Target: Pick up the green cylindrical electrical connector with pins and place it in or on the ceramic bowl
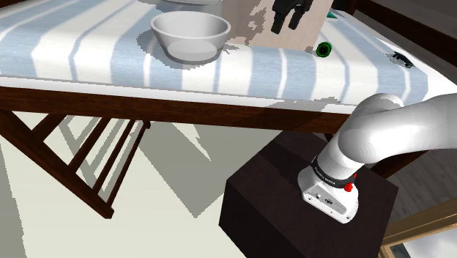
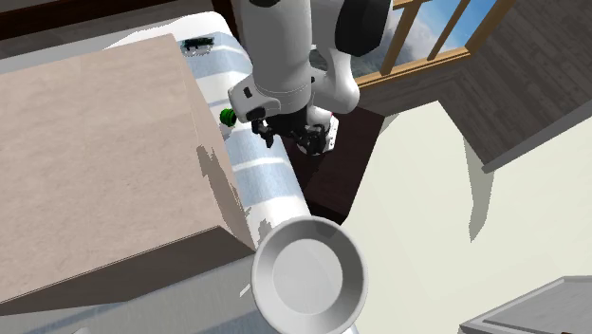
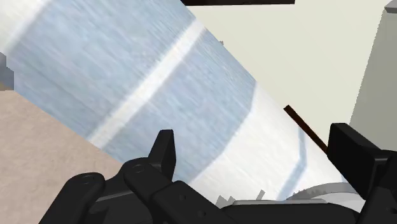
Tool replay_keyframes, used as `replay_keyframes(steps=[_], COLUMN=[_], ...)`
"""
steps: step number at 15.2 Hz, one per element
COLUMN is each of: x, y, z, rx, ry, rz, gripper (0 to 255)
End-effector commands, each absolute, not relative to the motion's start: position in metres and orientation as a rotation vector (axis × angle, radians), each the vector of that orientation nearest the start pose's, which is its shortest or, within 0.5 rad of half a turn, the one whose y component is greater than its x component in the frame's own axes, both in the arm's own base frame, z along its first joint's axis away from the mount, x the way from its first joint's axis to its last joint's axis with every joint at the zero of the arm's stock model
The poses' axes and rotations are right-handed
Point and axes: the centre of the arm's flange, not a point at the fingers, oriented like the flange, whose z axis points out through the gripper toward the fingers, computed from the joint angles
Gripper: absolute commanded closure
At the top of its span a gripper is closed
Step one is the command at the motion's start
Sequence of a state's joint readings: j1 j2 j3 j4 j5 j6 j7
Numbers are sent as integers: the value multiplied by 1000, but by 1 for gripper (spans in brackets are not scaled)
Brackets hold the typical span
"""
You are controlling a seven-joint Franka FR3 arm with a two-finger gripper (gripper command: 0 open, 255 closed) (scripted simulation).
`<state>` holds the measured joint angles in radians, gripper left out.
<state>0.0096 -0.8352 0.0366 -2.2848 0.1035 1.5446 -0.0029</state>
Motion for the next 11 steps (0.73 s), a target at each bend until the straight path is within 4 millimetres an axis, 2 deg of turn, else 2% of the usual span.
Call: replay_keyframes(steps=[1, 11], x=[289, 245], y=[29, -82], z=[636, 609], rx=[-3060, -3125], ry=[-70, -314], rz=[-143, -192], gripper=[0, 0])
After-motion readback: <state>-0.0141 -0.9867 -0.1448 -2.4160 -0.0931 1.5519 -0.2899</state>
